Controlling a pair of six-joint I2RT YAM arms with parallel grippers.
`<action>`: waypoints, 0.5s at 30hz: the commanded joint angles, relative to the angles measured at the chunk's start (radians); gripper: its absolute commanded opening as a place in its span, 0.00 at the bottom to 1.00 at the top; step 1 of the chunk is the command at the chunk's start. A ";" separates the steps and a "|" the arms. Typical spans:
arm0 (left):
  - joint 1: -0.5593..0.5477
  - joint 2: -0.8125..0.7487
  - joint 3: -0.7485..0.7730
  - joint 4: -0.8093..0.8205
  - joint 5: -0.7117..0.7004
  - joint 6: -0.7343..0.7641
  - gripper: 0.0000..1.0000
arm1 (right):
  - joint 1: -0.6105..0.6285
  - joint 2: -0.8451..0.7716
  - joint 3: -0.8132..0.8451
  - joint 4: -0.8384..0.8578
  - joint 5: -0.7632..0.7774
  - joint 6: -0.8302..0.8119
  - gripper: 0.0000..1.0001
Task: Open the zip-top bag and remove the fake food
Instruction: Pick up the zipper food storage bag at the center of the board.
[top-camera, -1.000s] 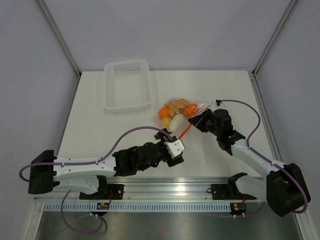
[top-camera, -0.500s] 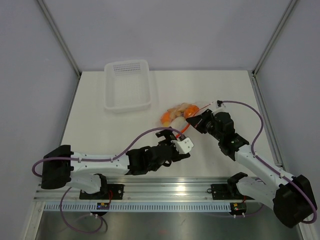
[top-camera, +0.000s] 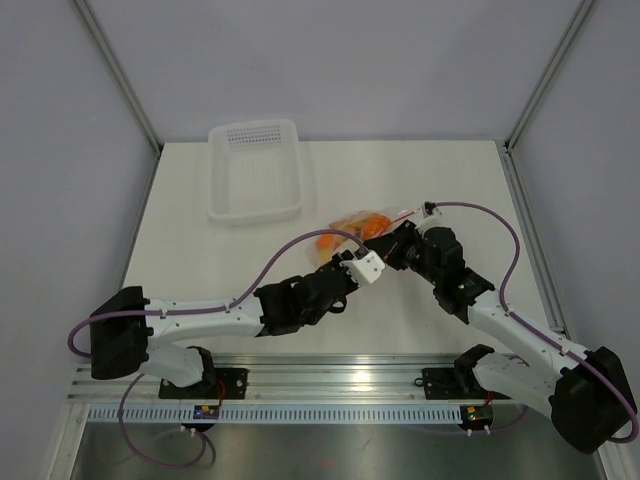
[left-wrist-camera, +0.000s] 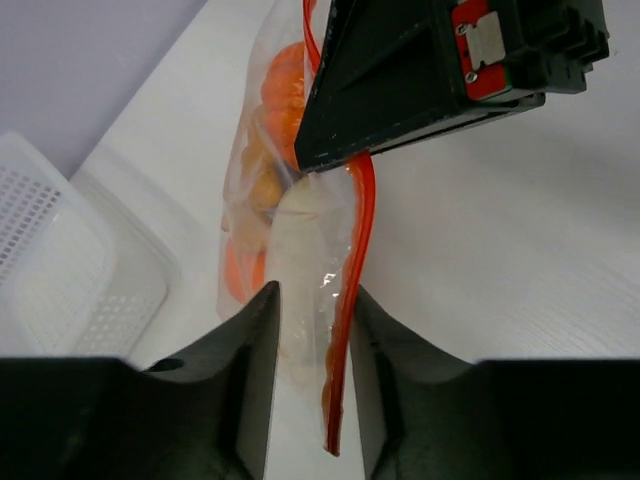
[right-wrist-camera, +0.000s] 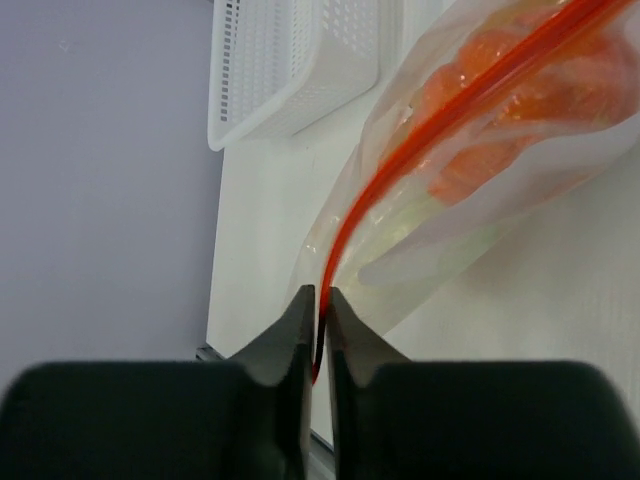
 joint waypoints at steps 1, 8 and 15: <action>0.007 -0.009 0.045 -0.009 0.045 -0.021 0.26 | 0.012 -0.019 0.007 0.066 -0.019 -0.019 0.20; 0.063 -0.080 0.038 -0.070 0.089 -0.096 0.05 | 0.012 -0.063 0.021 0.028 0.011 -0.132 0.36; 0.137 -0.225 -0.013 -0.113 0.122 -0.177 0.03 | 0.012 -0.134 0.013 0.014 0.036 -0.263 0.53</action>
